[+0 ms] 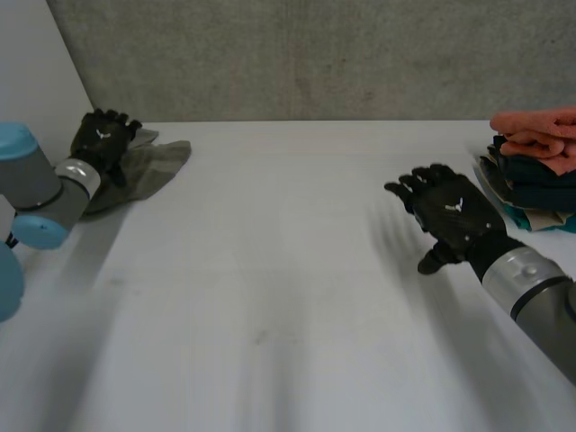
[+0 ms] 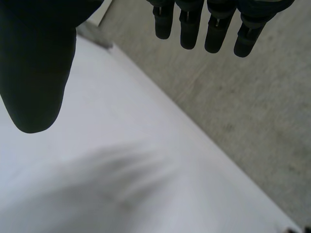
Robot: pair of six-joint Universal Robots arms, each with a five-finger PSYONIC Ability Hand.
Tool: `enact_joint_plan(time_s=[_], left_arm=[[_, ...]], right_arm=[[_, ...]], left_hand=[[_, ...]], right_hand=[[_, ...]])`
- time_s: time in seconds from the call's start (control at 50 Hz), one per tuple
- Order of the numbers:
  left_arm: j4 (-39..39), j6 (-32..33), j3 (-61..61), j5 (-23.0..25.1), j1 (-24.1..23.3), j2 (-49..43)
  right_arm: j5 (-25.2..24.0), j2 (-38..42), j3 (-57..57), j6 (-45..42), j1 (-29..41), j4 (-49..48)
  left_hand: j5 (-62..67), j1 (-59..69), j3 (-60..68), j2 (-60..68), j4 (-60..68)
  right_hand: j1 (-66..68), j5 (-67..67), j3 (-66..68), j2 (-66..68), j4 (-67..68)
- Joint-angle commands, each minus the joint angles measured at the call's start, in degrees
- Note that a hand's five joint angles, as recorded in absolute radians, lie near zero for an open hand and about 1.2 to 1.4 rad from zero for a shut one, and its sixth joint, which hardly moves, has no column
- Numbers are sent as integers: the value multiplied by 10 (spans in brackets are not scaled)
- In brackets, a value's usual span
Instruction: Fold the laundry.
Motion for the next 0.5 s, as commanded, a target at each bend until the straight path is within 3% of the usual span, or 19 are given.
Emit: enact_joint_plan(time_s=[0.02, 0.12, 0.2, 0.26, 0.3, 0.34, 0.42, 0.5], left_arm=[[-7, -4, 96, 12, 8, -90], [-7, -3, 114, 12, 9, -123], [-6, -3, 125, 9, 9, -136], [-7, -3, 135, 7, 10, -140], [-7, -1, 134, 5, 9, -135], [-7, 3, 129, 1, 6, -130], [-8, 21, 106, -59, -20, -69], [-11, 10, 15, -130, -60, 49]], right_arm=[[13, 5, 14, -17, -7, 2], [13, 5, 19, -15, -7, 2], [13, 5, 20, -15, -7, 2], [13, 5, 20, -16, -8, 2], [14, 5, 20, -16, -8, 2], [14, 5, 20, -16, -8, 2], [19, 4, 19, -16, -8, 1], [24, 0, 18, -17, -10, 2]], left_hand=[[76, 79, 81, 68, 82], [125, 128, 130, 117, 131], [237, 240, 242, 229, 244], [393, 396, 399, 386, 400], [627, 630, 632, 619, 633], [665, 668, 670, 657, 671], [665, 668, 670, 657, 671], [665, 668, 670, 657, 671]], right_hand=[[-36, -29, -24, -28, -20], [-36, -29, -24, -28, -20], [-36, -29, -24, -28, -20], [-36, -29, -24, -28, -20], [-36, -29, -24, -28, -20], [-36, -29, -24, -28, -20], [-36, -29, -24, -28, -20], [-36, -29, -24, -28, -20]])
